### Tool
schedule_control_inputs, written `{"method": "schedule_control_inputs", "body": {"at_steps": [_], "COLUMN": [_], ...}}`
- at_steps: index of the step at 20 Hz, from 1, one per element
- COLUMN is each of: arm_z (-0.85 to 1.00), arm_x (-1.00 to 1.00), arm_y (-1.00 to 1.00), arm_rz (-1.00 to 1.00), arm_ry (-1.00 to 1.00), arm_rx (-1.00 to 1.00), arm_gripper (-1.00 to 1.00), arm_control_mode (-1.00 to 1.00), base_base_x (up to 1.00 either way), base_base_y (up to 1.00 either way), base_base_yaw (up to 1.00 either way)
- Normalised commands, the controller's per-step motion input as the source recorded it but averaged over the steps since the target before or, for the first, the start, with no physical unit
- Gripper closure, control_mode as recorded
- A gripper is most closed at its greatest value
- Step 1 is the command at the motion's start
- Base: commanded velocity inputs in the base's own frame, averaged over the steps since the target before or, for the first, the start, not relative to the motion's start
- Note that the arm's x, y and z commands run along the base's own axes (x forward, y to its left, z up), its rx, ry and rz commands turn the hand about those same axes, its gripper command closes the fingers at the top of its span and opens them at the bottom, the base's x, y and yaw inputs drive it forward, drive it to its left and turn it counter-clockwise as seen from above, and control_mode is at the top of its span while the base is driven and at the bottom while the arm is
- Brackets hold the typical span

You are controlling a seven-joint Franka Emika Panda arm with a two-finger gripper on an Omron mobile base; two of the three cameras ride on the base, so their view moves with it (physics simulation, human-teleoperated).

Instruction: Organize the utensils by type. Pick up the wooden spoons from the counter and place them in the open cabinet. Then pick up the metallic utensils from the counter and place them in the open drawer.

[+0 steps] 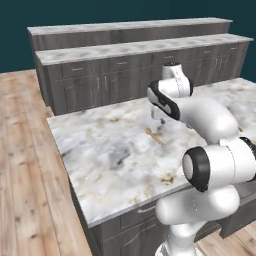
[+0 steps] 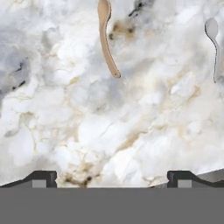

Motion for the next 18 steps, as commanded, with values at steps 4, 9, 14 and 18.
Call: {"method": "schedule_control_inputs", "body": {"at_steps": [4,9,14,18], "arm_z": [-0.35,-0.16,-0.12,-0.25], "arm_x": [0.16,0.19,0.06,0.06], "arm_y": [-0.09,-0.01,0.02,0.05], "arm_rz": [0.13,0.09,0.11,0.16], "arm_ry": [0.0,0.01,0.0,0.0], "arm_rx": [-0.03,0.0,0.0,0.0], "arm_gripper": [-1.0,-1.0,-1.0,-1.0], "arm_control_mode": [-1.0,-1.0,-1.0,-1.0], "base_base_x": [0.0,0.0,0.0,0.0], "base_base_y": [0.0,0.0,0.0,0.0], "base_base_yaw": [0.0,0.0,0.0,0.0]}}
